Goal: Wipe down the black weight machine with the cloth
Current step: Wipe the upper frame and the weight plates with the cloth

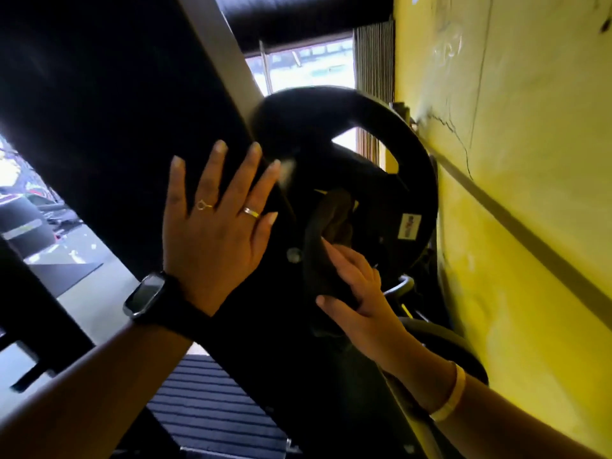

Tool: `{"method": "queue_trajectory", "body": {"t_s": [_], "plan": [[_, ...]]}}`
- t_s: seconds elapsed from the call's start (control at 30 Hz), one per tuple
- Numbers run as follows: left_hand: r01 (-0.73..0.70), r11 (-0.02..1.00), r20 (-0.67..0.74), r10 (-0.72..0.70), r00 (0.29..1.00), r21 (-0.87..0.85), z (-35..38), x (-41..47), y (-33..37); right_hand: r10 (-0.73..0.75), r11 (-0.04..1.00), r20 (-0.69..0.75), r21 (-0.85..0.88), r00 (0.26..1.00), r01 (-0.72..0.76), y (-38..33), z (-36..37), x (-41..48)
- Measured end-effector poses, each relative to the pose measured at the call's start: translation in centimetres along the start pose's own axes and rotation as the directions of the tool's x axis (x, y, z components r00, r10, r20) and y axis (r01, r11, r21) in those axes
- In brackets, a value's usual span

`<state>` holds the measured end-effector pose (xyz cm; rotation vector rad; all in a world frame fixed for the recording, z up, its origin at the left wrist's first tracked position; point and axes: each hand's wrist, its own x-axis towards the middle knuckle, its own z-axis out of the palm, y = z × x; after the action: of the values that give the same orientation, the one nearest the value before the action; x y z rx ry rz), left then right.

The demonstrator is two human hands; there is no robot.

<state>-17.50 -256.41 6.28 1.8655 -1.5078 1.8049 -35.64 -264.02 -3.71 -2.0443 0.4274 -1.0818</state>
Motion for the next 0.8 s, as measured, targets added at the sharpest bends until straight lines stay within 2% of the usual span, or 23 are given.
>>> {"method": "queue_trajectory", "body": {"t_s": [0.07,0.13,0.2,0.27,0.33,0.37,0.4,0.47,0.57,0.67,0.8], "plan": [[0.149,0.988,-0.011,-0.149,0.989,-0.033,0.7,0.7,-1.4,-0.117,0.981,0.047,-0.149,0.992,0.123,-2.2,0.3,1.6],[0.286,0.956,-0.002,-0.287,0.958,-0.073,1.7,1.0,-2.9,-0.254,0.907,0.079,-0.328,0.964,0.266,-3.6,0.9,3.2],[0.378,0.917,0.015,-0.38,0.925,-0.128,2.7,1.2,-3.6,-0.367,0.756,0.047,-0.567,0.929,0.328,-4.4,1.1,4.7],[0.433,0.875,0.018,-0.44,0.898,-0.218,3.4,1.4,-3.7,-0.486,0.543,0.014,-0.779,0.874,0.314,-4.9,1.2,6.1],[0.454,0.836,0.009,-0.475,0.88,-0.308,3.8,1.7,-3.0,-0.575,0.384,0.019,-0.877,0.818,0.29,-4.9,1.3,7.4],[0.46,0.818,0.001,-0.49,0.872,-0.345,4.0,1.9,-2.3,-0.59,0.353,0.012,-0.896,0.807,0.271,-4.8,1.4,7.8],[0.471,0.799,-0.011,-0.511,0.859,-0.375,4.2,2.2,-1.9,-0.591,0.35,0.007,-0.899,0.807,0.263,-4.7,1.5,8.4],[0.493,0.759,-0.035,-0.558,0.829,-0.426,4.4,2.8,-1.6,-0.575,0.413,0.014,-0.859,0.818,0.304,-4.8,1.5,9.6],[0.491,0.723,-0.069,-0.592,0.803,-0.486,4.6,4.4,-2.4,-0.541,0.616,0.036,-0.664,0.84,0.425,-6.4,0.6,12.0],[0.475,0.685,-0.101,-0.62,0.778,-0.553,4.9,5.8,-2.9,-0.491,0.781,0.03,-0.428,0.871,0.455,-8.0,-0.4,14.6],[0.45,0.635,-0.123,-0.652,0.749,-0.628,5.5,5.8,-2.6,-0.499,0.846,0.014,-0.209,0.867,0.49,-10.0,-0.6,18.0]]}}
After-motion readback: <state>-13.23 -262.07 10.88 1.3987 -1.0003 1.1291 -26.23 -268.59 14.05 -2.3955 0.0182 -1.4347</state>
